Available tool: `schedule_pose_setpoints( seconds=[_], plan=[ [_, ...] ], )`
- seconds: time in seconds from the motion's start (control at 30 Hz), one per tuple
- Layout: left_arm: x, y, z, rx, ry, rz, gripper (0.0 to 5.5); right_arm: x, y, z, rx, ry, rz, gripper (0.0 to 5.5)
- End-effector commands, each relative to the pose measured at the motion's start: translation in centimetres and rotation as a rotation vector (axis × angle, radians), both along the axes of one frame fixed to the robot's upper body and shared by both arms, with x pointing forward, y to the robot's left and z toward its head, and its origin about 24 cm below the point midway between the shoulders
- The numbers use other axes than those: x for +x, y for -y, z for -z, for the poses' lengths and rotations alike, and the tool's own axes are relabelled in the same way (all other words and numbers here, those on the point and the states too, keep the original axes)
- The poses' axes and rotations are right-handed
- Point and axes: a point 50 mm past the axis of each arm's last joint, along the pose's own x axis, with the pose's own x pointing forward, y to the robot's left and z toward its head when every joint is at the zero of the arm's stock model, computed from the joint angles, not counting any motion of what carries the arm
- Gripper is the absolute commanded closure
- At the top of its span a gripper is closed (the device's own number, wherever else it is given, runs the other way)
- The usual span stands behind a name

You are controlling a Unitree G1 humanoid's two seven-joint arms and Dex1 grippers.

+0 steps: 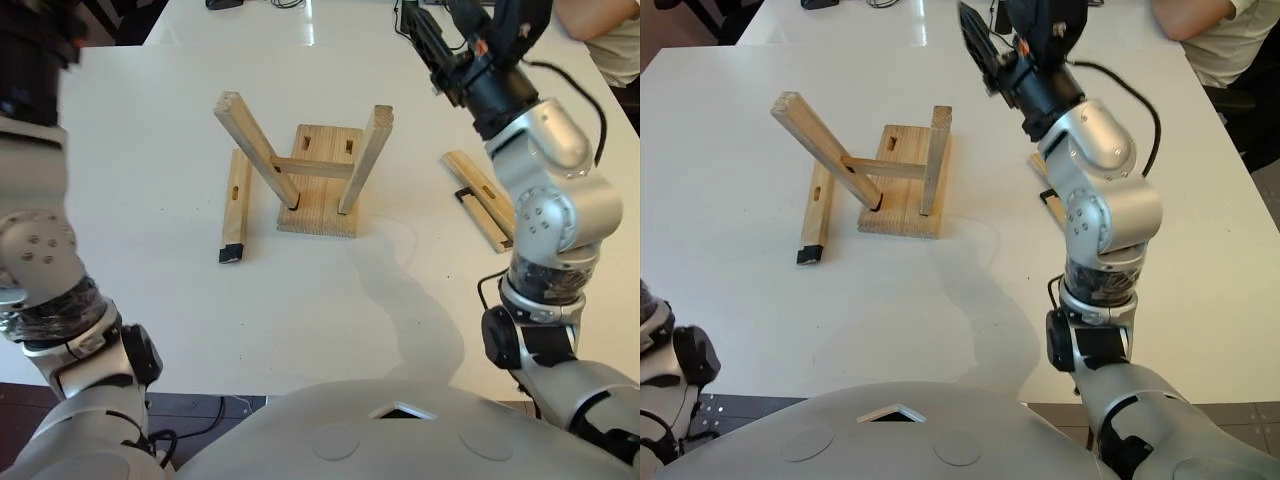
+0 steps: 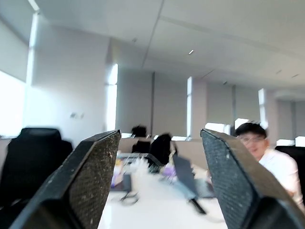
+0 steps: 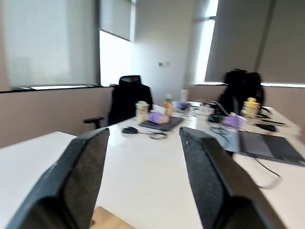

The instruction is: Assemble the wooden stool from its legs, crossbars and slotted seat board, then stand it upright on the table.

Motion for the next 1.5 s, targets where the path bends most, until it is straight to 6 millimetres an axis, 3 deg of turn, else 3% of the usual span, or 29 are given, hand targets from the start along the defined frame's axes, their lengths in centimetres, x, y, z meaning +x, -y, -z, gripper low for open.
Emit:
schedule_pose_setpoints(
  seconds=[0.03, 0.1, 0.23, 0.37, 0.5, 0.63, 0.8, 0.87, 0.93, 1.03, 1.07, 1.1, 1.27, 1.33, 1.4, 1.5],
  plan=[
    [-0.3, 1.0, 8.4, 0.067, -0.304, -0.101, 3.03, -1.8, 1.7, 3.7, -0.073, -0.077, 0.235, 3.36],
    [-1.8, 3.8, 10.5, 0.058, -0.36, -0.047, 3.3, -3.5, 0.2, 5.1, -0.073, -0.121, 0.221, 3.63],
    [-3.7, 7.7, 11.2, 0.056, -0.363, 0.04, 3.92, -5.7, -2.2, 6.0, -0.075, -0.159, 0.155, 4.24],
    [-3.3, 10.5, 10.8, 0.082, -0.315, 0.062, 4.63, -5.7, -3.5, 6.3, -0.069, -0.177, 0.154, 4.92],
    [-2.8, 12.0, 11.0, 0.129, -0.292, 0.039, 5.23, -4.9, -4.5, 6.8, -0.083, -0.193, 0.179, 5.48],
    [-2.2, 11.5, 11.5, 0.141, -0.294, -0.069, 5.49, -4.3, -3.0, 7.6, -0.119, -0.204, 0.255, 5.5],
    [-3.8, 5.8, 10.9, 0.132, -0.302, -0.446, 5.49, -4.3, 1.6, 5.7, -0.111, -0.111, 0.458, 5.5],
    [-4.8, 5.2, 10.6, 0.184, -0.299, -0.471, 5.49, -4.6, 2.7, 5.4, -0.114, -0.114, 0.515, 5.5],
    [-4.9, 8.0, 10.4, 0.213, -0.293, -0.263, 5.49, -4.5, 0.6, 5.5, -0.108, -0.14, 0.362, 5.5],
    [-5.1, 15.7, 9.8, 0.24, -0.233, 0.242, 5.49, -5.9, -6.6, 6.1, -0.133, -0.163, -0.043, 5.5],
    [-5.4, 17.7, 10.0, 0.262, -0.226, 0.378, 5.49, -6.3, -8.0, 6.5, -0.143, -0.178, -0.104, 5.5],
    [-5.2, 18.3, 10.4, 0.262, -0.237, 0.403, 5.49, -6.3, -8.6, 6.7, -0.154, -0.186, -0.123, 5.5],
    [-4.6, 17.3, 11.3, 0.24, -0.279, 0.339, 5.49, -5.5, -7.8, 7.6, -0.192, -0.22, -0.076, 5.5],
    [-4.3, 15.9, 11.6, 0.239, -0.299, 0.25, 5.49, -5.2, -7.5, 7.6, -0.186, -0.224, -0.056, 5.5],
    [-3.8, 13.4, 11.8, 0.266, -0.316, 0.119, 5.49, -4.9, -5.4, 7.7, -0.177, -0.226, 0.058, 5.5],
    [-3.1, 8.7, 11.8, 0.253, -0.368, -0.08, 5.49, -3.4, 0.4, 7.4, -0.198, -0.203, 0.316, 5.5]
  ],
)
